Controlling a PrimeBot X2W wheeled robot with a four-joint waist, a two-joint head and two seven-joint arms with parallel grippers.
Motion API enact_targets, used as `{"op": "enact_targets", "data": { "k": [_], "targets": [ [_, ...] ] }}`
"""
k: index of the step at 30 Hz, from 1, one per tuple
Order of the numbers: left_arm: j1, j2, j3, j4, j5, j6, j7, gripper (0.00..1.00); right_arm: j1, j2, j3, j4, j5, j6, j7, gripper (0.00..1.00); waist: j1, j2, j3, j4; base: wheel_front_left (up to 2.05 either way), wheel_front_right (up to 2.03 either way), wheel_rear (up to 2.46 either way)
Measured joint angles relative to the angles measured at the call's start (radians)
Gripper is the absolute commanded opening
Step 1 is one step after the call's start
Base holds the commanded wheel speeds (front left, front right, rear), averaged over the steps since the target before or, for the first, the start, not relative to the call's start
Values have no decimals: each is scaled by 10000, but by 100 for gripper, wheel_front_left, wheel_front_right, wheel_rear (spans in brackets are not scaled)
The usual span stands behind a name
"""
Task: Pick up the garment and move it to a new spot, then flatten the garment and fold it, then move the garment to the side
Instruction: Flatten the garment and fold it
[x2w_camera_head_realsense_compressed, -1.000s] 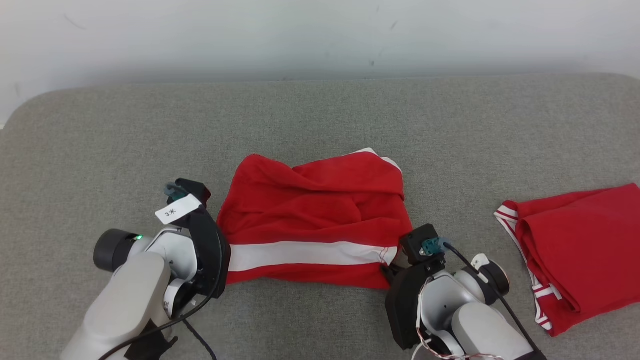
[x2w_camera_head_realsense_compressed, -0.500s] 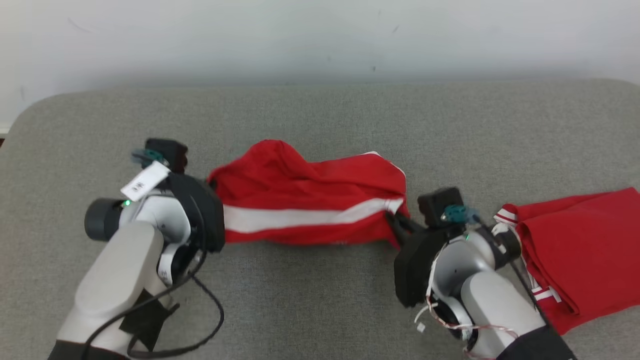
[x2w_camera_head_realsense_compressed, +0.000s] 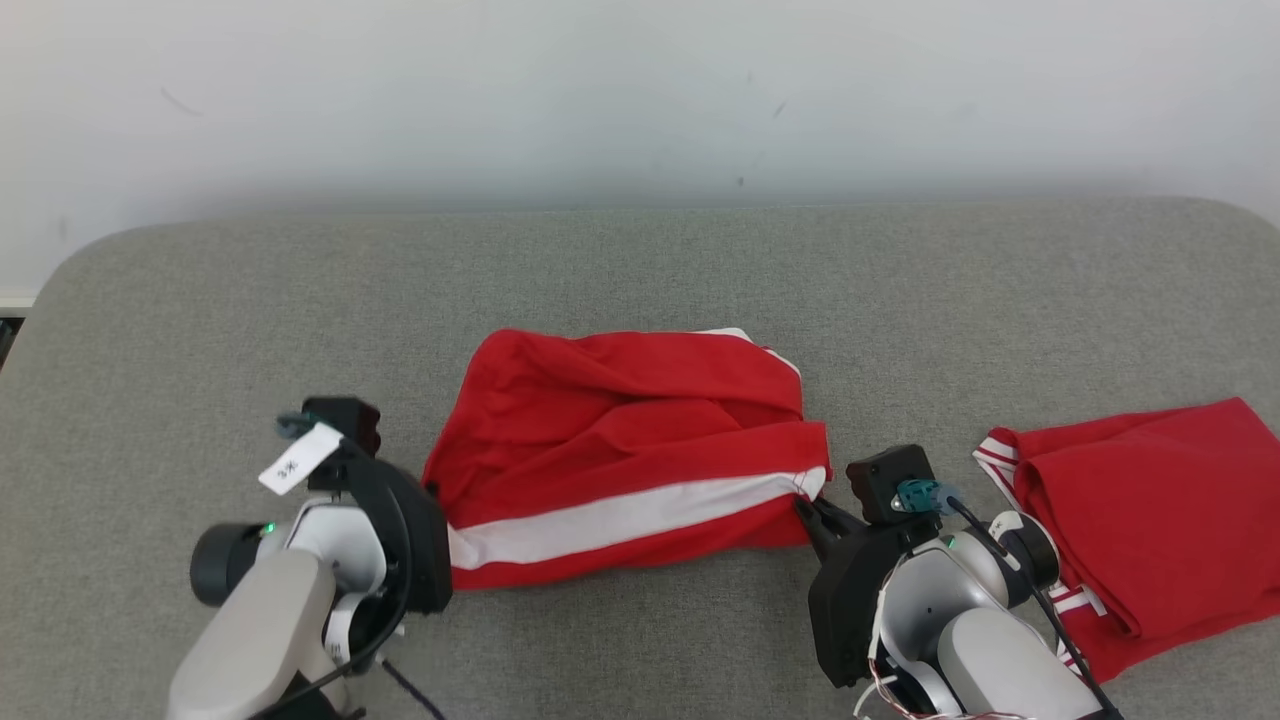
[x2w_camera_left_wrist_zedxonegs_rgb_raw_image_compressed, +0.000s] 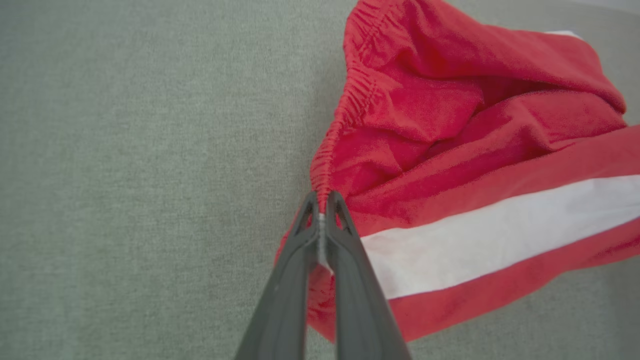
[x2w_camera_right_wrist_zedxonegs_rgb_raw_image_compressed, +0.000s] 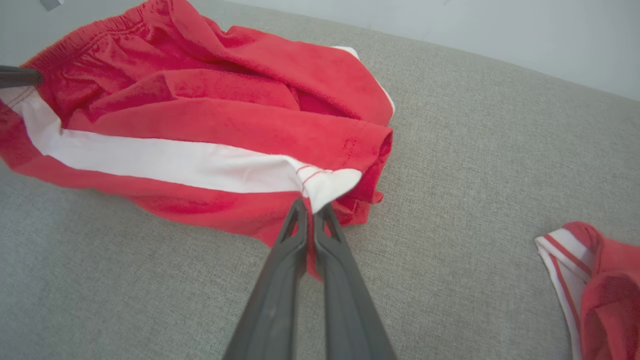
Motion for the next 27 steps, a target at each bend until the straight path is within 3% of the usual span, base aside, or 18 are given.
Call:
{"op": "enact_targets", "data": {
  "k": [1,2,15,18,19,20,22,23,26,27],
  "targets": [
    [114,0,-35,92,-50,-13,92,95,72,-25,36,25,-25,0,29,0,0,0,-3,-1,0,0,0],
    [221,6,-33,128,-65,-67,107,100,99,-54,61,35,-23,2,79,0,0,0,-4,-1,0,0,0],
    [225,347,-339,82,-132,-711,702,100,173,-73,82,23,-23,2,180,0,0,0,-13,40,0,0,0],
    [209,353,-389,-6,-132,-713,721,86,173,-63,96,17,-23,2,228,0,0,0,-18,44,0,0,0],
    [191,353,-426,-38,-125,-717,748,76,173,-61,102,17,-23,2,251,0,0,0,-18,44,0,0,0],
    [168,355,-451,-56,-107,-765,798,52,173,-59,107,17,-23,2,255,0,0,0,-18,42,0,0,0],
    [151,366,-497,-105,-63,-802,815,39,173,-54,117,15,-23,2,255,0,0,0,-18,32,0,0,0],
    [139,378,-543,-119,-48,-805,826,39,173,-48,123,13,-23,2,255,0,0,1,-18,25,0,0,0],
    [72,391,-596,-140,-46,-878,901,8,173,-48,113,2,-23,2,257,0,0,0,-18,0,0,0,0],
    [19,397,-604,-151,-48,-878,915,4,173,-48,109,-2,-23,2,257,0,0,0,-16,-6,0,0,0]
  ]
}}
